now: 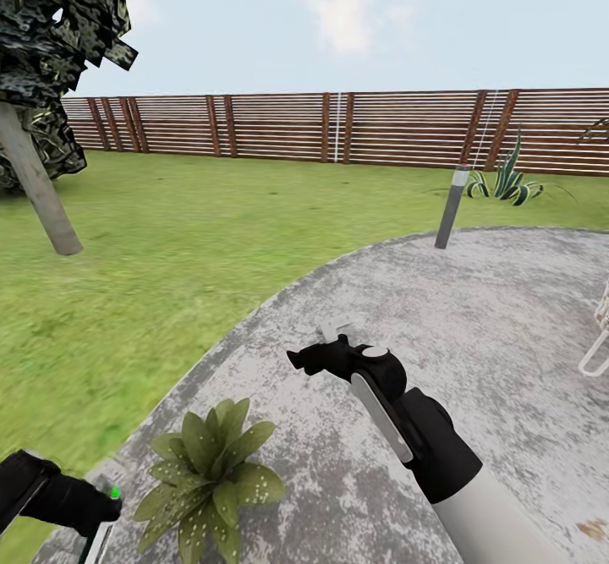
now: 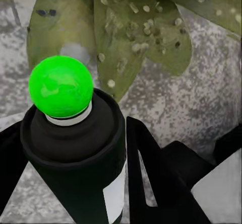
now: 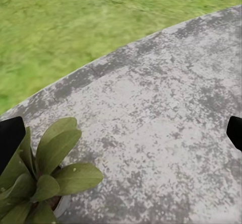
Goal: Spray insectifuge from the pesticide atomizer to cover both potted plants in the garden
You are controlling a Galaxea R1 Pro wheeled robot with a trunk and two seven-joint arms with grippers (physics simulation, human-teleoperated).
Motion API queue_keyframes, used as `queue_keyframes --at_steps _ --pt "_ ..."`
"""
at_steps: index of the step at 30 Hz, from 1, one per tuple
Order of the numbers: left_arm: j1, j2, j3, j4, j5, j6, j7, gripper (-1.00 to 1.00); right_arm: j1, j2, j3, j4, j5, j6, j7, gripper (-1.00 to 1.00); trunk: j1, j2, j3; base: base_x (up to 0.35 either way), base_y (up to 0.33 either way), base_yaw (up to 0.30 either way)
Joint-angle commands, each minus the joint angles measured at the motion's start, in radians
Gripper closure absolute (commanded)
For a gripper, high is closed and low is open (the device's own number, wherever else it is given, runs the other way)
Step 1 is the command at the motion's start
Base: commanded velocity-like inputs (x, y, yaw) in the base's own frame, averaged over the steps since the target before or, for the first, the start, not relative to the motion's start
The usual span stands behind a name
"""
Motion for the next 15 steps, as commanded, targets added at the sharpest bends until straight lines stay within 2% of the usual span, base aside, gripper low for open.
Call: queue_keyframes --at_steps 1,2,4,10,13,15 --pt "0.0 -0.005 -0.001 0.041 -0.037 -0.006 0.0 1.0 0.0 0.0 0.0 0.0 0.0 -0.001 0.0 -1.0 0.0 0.0 0.0 0.0 0.0 0.0" --pt "0.0 -0.018 0.004 0.081 -0.112 -0.028 0.001 1.0 0.0 0.0 0.0 -0.001 0.0 -0.001 0.0 -1.0 0.0 0.0 0.0 0.0 0.0 0.0" --pt "0.0 -0.031 0.005 0.101 -0.137 -0.036 0.007 1.0 0.0 0.0 0.0 -0.001 0.001 -0.001 0.0 -1.0 0.0 0.0 0.0 0.0 0.0 0.0" --pt "0.0 -0.057 0.007 0.109 -0.142 -0.037 0.015 1.0 0.0 -0.001 0.0 -0.002 0.001 -0.001 0.0 -1.0 0.0 0.0 0.0 0.0 0.0 0.0" --pt "-0.004 -0.086 0.009 0.108 -0.142 -0.044 0.02 1.0 0.0 -0.003 0.0 -0.002 0.001 -0.002 0.0 -1.0 0.0 0.0 0.0 0.0 0.0 0.0" --pt "-0.005 -0.09 0.012 0.11 -0.141 -0.063 0.053 1.0 0.0 -0.004 0.001 -0.002 0.001 -0.003 0.0 -1.0 0.0 0.0 0.0 0.0 0.0 0.0"
